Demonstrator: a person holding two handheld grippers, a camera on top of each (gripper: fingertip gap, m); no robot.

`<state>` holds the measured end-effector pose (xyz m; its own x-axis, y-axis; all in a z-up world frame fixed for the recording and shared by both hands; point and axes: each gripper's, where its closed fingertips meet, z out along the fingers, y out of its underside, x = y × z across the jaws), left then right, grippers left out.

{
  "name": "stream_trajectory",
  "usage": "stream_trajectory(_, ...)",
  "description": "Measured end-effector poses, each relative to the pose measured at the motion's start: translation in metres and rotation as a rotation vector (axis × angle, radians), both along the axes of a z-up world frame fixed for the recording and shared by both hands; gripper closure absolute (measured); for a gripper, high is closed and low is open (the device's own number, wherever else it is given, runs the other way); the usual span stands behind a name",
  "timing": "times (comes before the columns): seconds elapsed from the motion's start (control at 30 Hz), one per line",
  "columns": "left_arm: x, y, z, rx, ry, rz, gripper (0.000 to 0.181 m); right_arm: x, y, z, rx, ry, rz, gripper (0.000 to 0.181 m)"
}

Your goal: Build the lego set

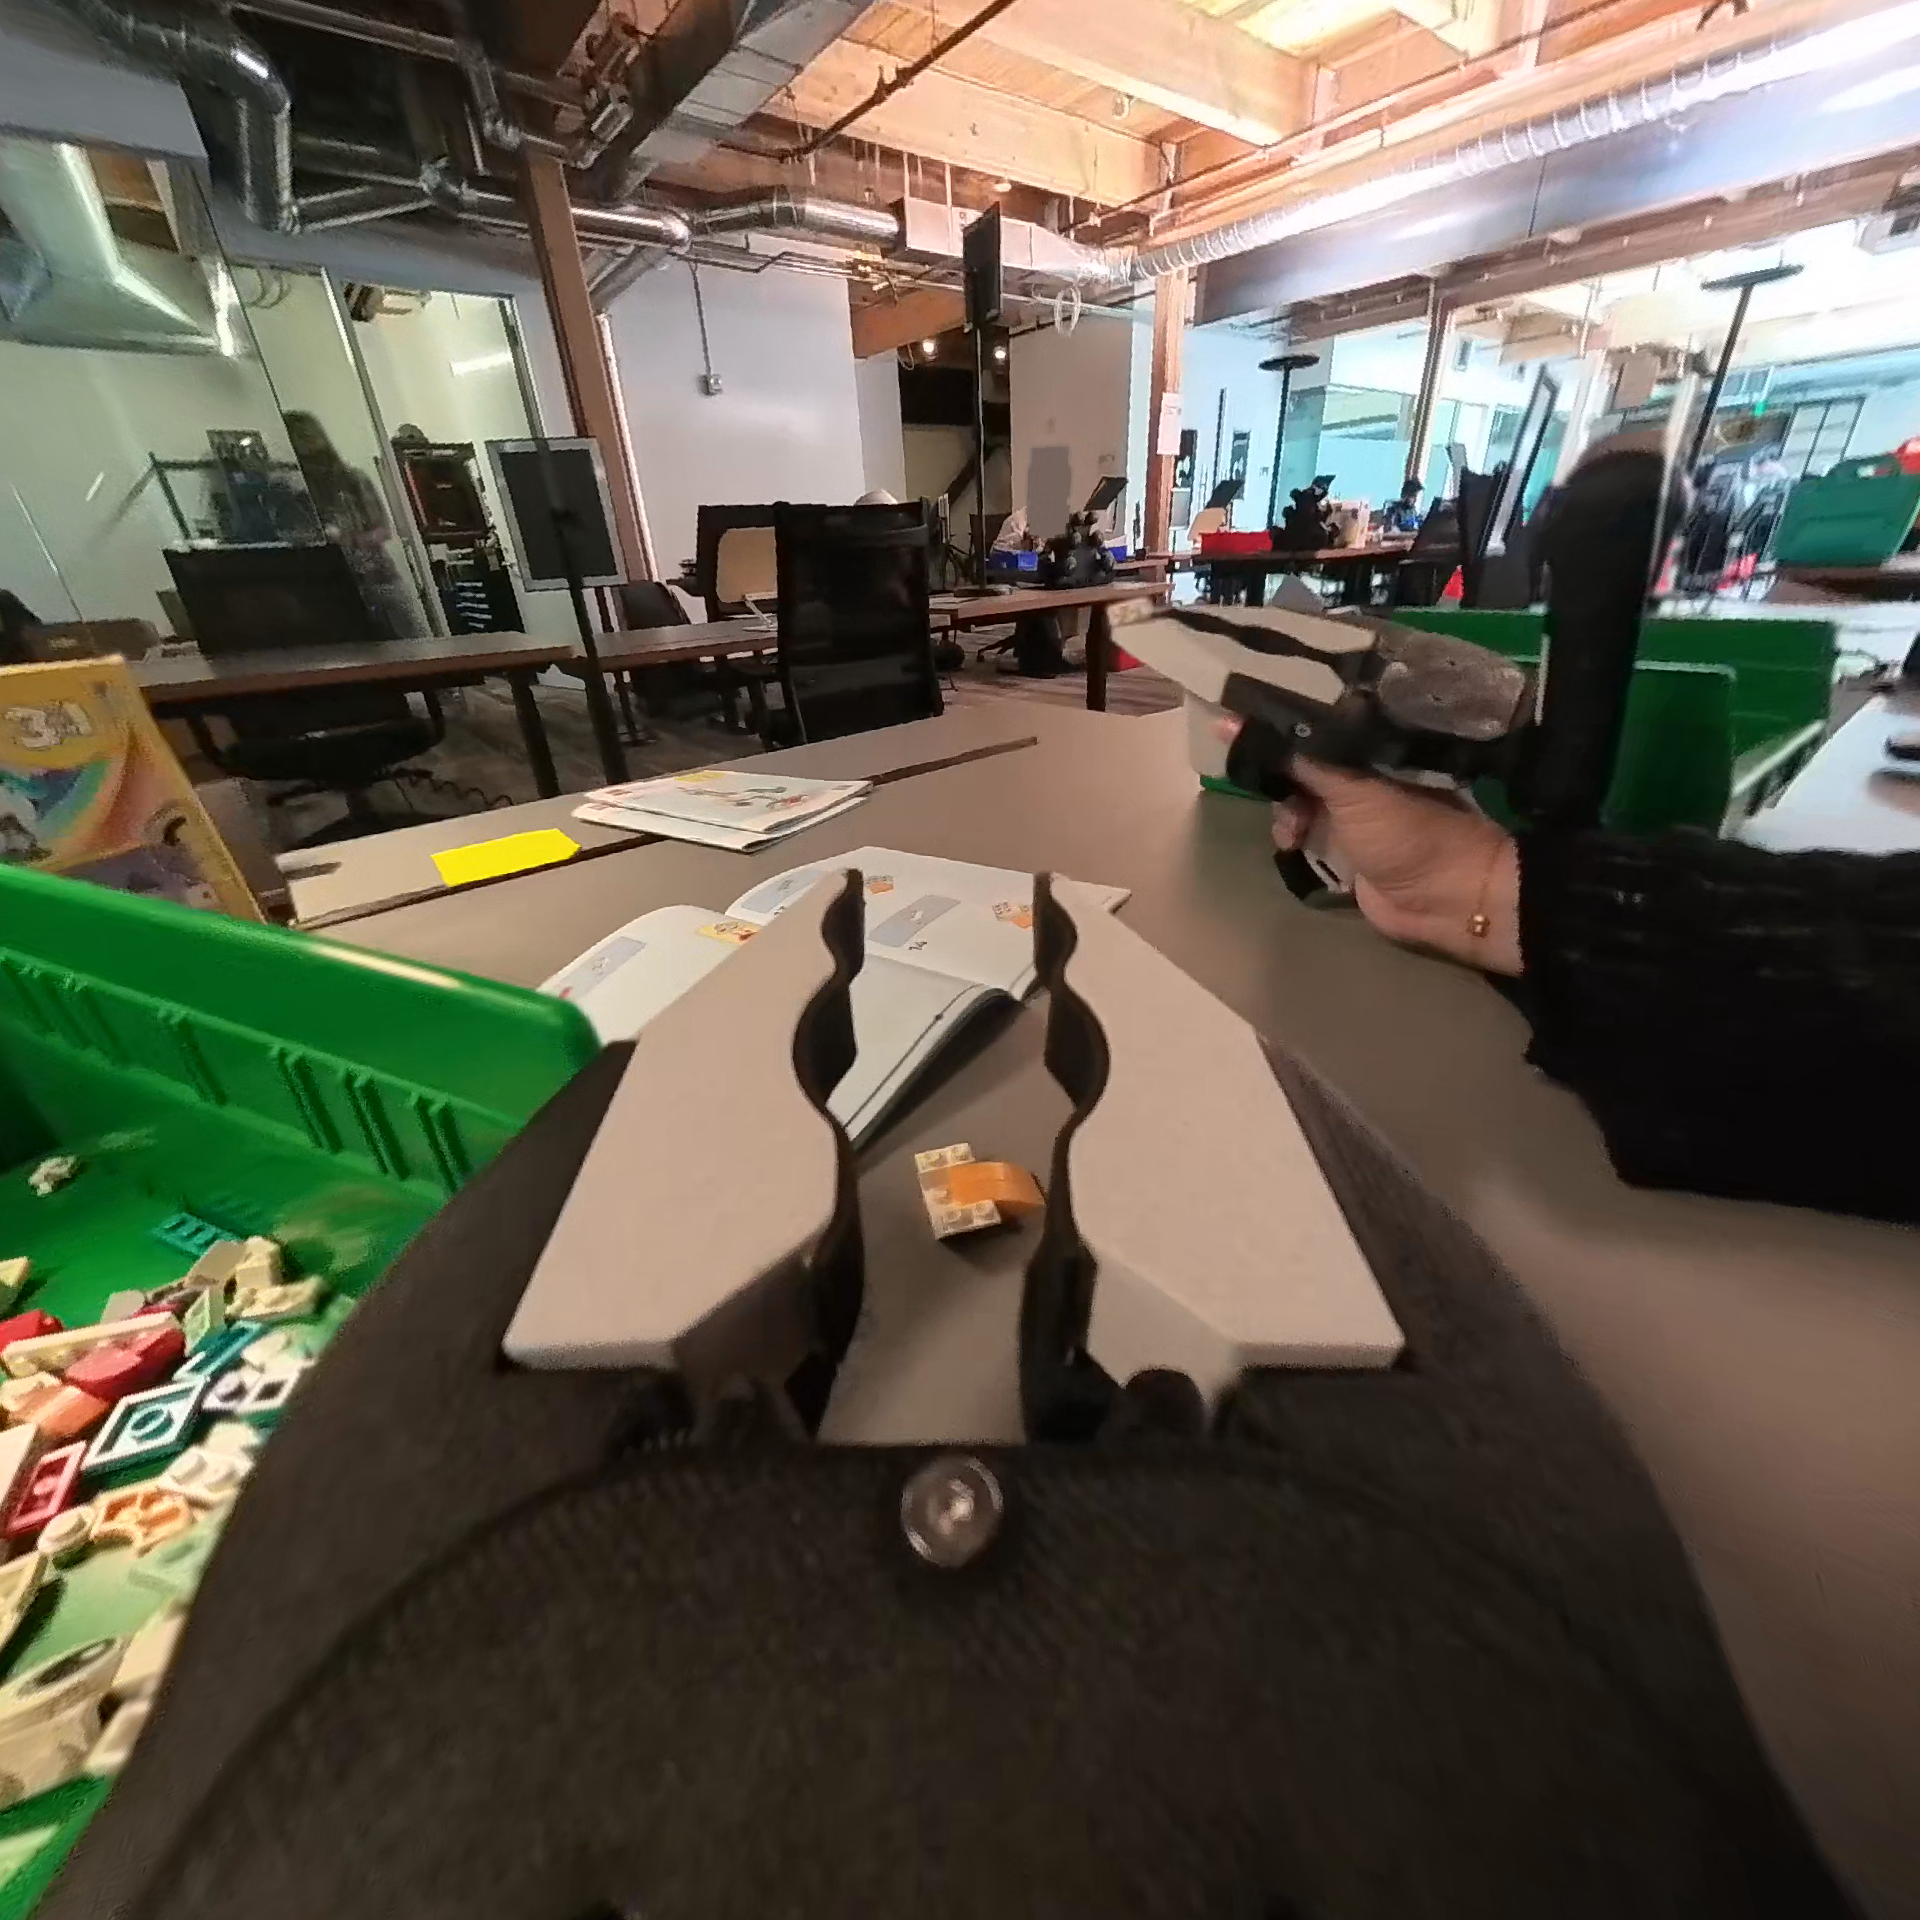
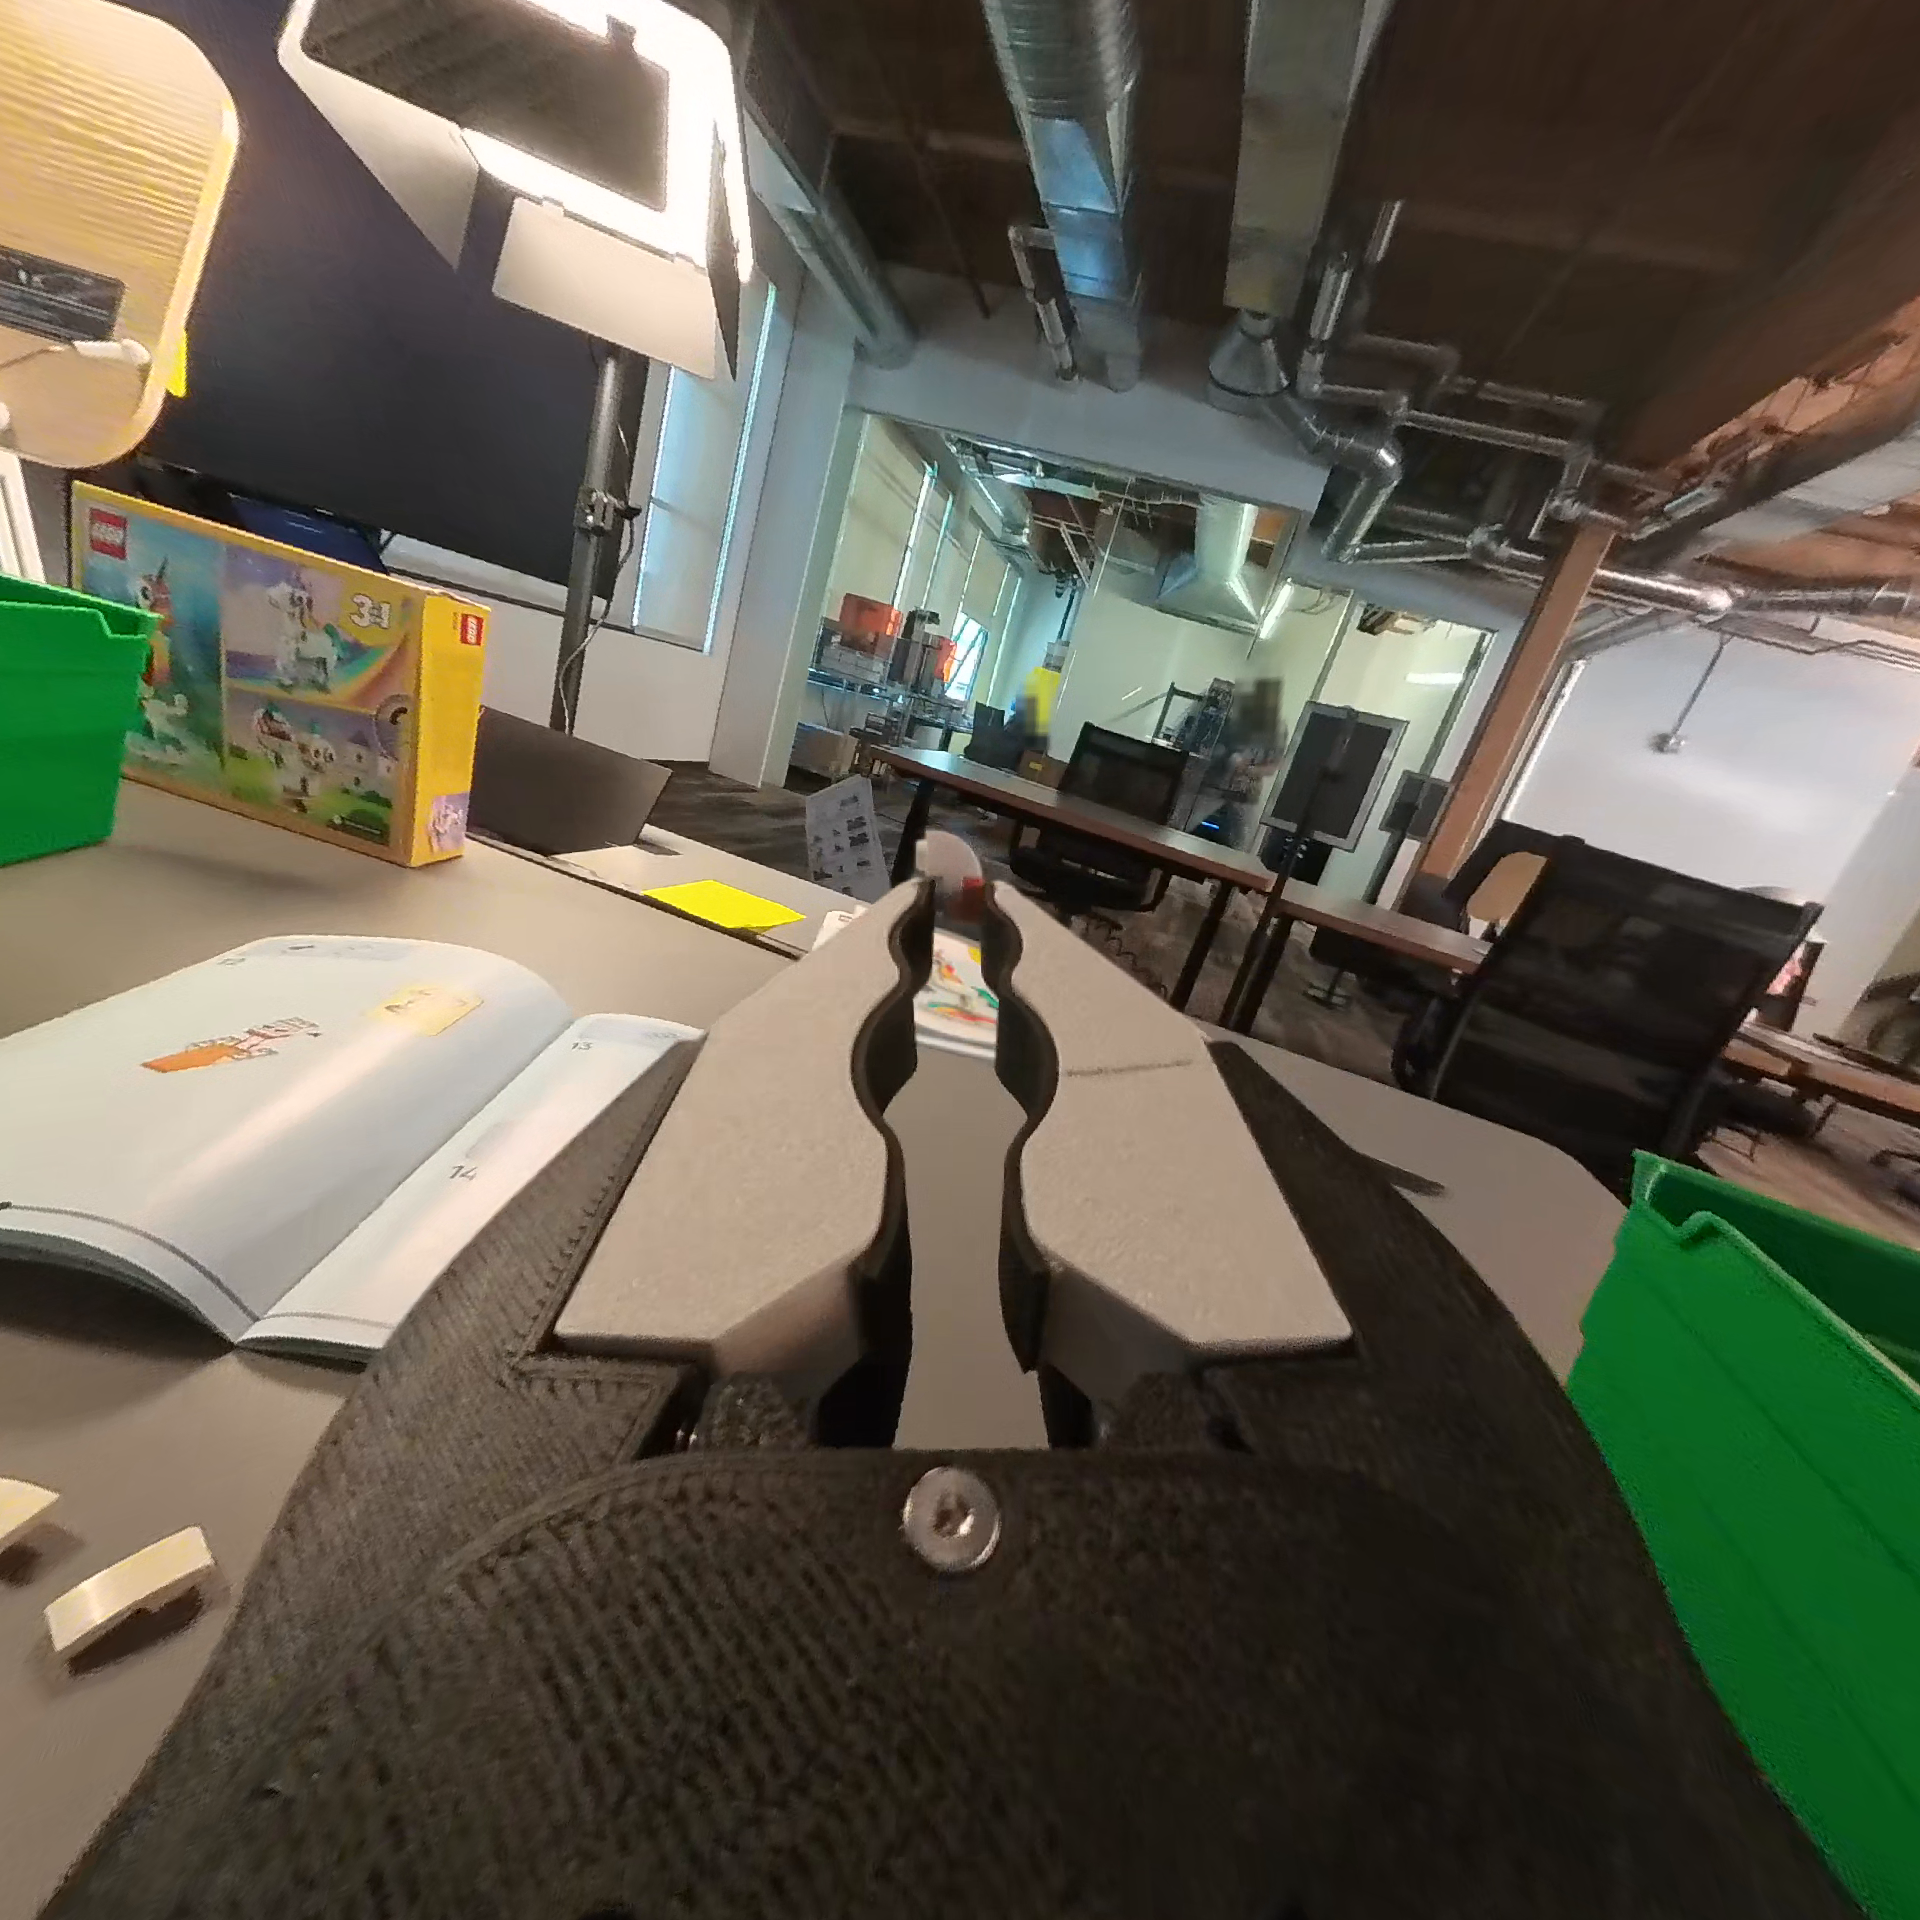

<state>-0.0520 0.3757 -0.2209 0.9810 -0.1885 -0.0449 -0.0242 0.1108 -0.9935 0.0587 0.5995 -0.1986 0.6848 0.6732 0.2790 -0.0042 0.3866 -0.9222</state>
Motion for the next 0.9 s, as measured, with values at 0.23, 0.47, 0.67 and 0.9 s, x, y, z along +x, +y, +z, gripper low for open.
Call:
stream_trajectory(0.23,-0.021,-0.002,0.005,0.012,-0.192,-0.001,0.15,0.001,0.001,-0.003,-0.003,-0.013,-0.013,0.175)
stream_trajectory(0.47,-0.026,-0.001,0.005,0.008,-0.237,-0.005,0.149,0.003,0.0,-0.003,-0.001,-0.014,-0.019,0.175)
stream_trajectory(0.67,-0.028,-0.001,0.005,0.007,-0.252,-0.005,0.149,0.002,-0.002,-0.003,0.023,-0.044,-0.02,0.175)
stream_trajectory(0.9,-0.031,-0.001,0.004,0.006,-0.283,-0.006,0.149,0.003,-0.002,-0.005,0.015,-0.046,-0.022,0.175)
